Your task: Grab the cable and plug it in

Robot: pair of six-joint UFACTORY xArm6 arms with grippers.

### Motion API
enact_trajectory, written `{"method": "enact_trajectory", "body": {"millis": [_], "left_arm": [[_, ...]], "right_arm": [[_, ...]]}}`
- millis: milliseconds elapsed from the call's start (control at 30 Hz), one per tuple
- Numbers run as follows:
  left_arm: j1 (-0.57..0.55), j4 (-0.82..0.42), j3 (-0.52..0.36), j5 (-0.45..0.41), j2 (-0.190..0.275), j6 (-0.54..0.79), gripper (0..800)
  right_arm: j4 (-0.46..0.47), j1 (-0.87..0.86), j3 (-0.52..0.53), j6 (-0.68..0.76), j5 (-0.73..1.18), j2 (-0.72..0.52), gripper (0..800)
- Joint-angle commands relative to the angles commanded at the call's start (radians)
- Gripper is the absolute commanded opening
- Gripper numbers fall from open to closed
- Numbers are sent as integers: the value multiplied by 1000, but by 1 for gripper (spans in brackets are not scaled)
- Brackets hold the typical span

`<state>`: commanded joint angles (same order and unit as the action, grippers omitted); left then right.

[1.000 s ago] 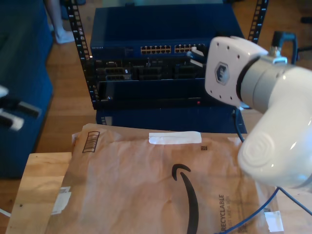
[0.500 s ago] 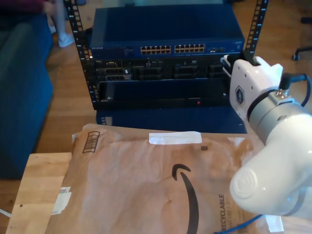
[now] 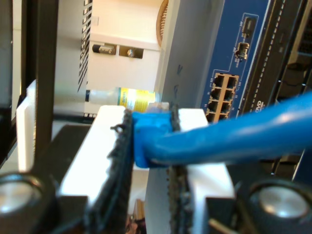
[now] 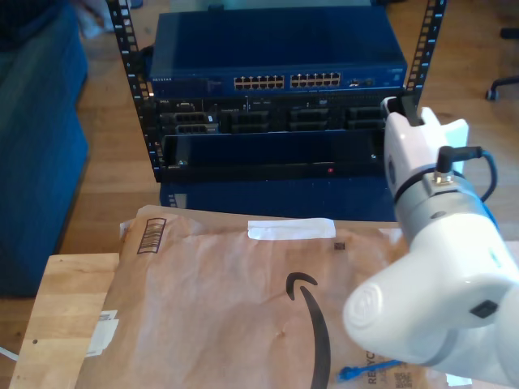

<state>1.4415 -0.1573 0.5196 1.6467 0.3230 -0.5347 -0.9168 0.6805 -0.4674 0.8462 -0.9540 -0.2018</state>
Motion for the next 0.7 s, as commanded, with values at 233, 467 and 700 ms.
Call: {"method": "enact_trajectory", "body": {"millis": [233, 467, 700], "left_arm": [[48, 0, -71, -109, 80, 91, 800], [155, 3, -126, -218, 118, 178, 800], [161, 6, -169, -230, 178, 242, 800]], "right_arm": [[-135, 95, -124, -80, -58, 123, 2], [-236, 126, -204, -109, -61, 186, 2], [-236, 126, -219, -117, -61, 206, 2]]}}
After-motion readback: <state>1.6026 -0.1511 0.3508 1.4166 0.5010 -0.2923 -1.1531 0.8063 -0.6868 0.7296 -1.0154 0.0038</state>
